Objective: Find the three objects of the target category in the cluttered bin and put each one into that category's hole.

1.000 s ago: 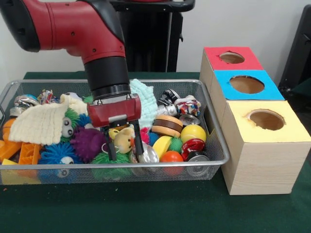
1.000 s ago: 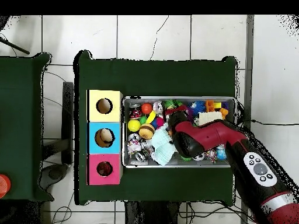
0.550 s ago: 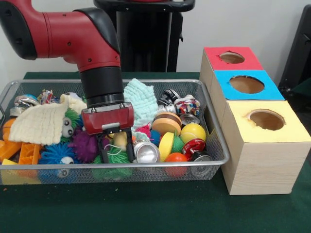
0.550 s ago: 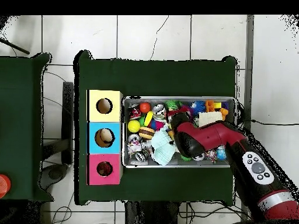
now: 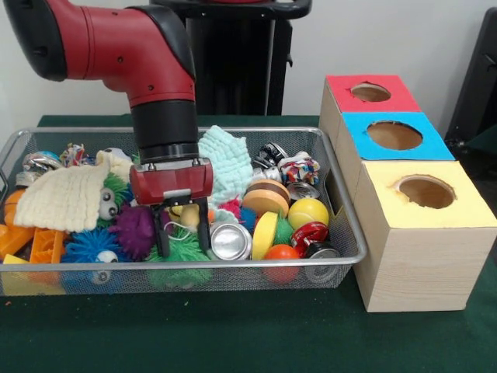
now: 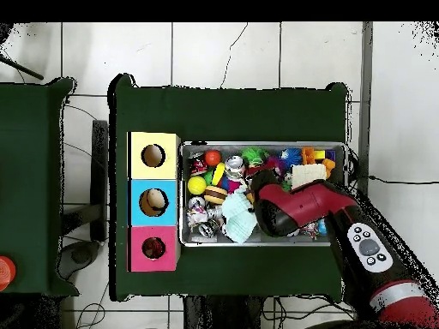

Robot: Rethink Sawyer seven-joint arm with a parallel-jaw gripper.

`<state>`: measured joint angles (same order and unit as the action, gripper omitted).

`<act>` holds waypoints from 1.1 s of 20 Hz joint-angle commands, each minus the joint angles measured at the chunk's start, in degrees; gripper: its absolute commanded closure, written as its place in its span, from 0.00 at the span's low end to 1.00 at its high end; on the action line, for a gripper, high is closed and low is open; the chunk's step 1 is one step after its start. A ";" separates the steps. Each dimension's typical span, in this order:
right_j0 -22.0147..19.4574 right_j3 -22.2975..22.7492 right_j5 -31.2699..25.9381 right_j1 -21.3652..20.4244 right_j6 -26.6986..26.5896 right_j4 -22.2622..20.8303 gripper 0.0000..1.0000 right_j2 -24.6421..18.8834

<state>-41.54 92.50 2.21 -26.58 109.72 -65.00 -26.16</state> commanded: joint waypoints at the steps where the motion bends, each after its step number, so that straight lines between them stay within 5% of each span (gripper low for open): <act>1: 3.68 4.04 -1.60 -1.33 5.74 0.39 0.00 9.80; 12: 7.11 7.76 2.07 -2.07 7.90 5.04 0.00 14.04; 22: 4.65 12.47 3.85 -0.65 8.44 9.18 0.00 10.38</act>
<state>-35.71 97.39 6.34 -29.91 109.72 -58.08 -15.92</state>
